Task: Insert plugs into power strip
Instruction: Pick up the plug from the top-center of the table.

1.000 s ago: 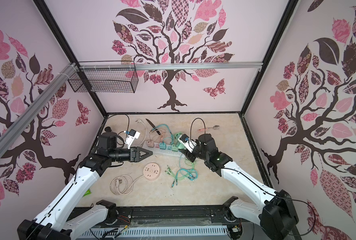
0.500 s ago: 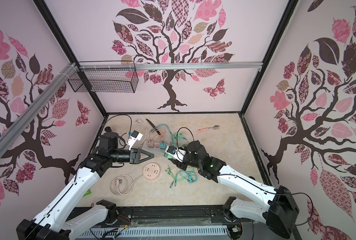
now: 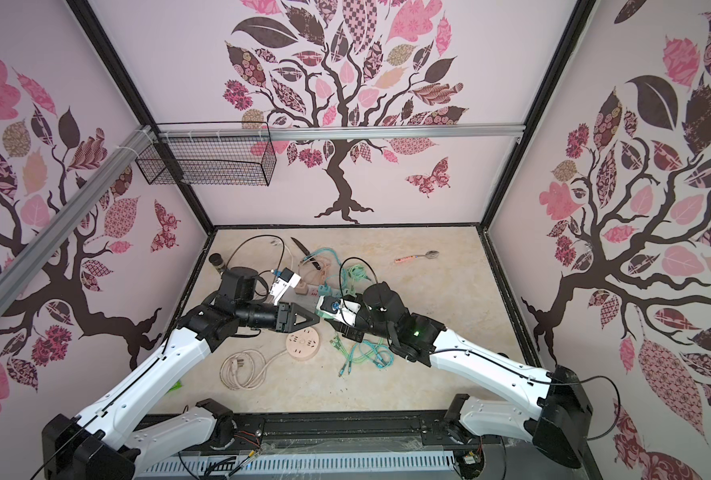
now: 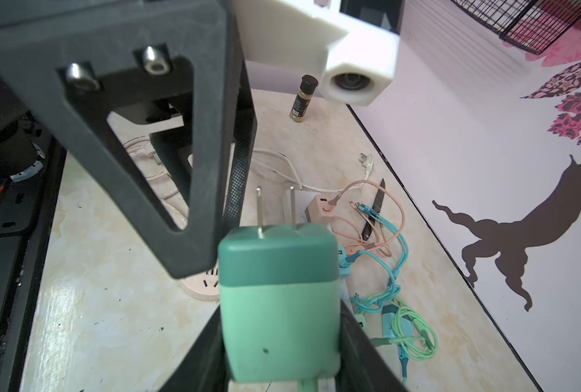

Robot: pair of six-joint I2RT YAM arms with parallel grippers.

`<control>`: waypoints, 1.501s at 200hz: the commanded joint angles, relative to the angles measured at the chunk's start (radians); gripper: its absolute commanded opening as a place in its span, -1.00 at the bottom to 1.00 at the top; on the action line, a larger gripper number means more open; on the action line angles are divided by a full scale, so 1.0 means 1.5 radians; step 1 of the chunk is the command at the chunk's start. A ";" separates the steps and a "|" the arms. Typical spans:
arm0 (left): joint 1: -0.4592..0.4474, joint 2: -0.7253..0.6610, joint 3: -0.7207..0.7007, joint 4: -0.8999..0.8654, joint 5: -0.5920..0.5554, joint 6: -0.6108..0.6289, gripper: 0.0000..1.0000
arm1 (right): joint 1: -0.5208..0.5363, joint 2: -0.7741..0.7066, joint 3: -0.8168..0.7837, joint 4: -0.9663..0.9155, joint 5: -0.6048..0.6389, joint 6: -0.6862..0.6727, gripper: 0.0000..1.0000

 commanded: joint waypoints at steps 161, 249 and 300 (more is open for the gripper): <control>-0.001 -0.024 0.035 0.049 -0.019 -0.026 -0.21 | 0.040 0.057 0.064 -0.026 0.026 -0.014 -0.33; 0.000 -0.012 0.038 0.045 -0.008 -0.025 -0.39 | 0.055 0.073 0.081 -0.032 0.070 -0.040 -0.30; -0.001 -0.010 0.033 0.046 -0.019 -0.024 -0.75 | 0.059 0.056 0.071 -0.016 0.091 -0.027 -0.05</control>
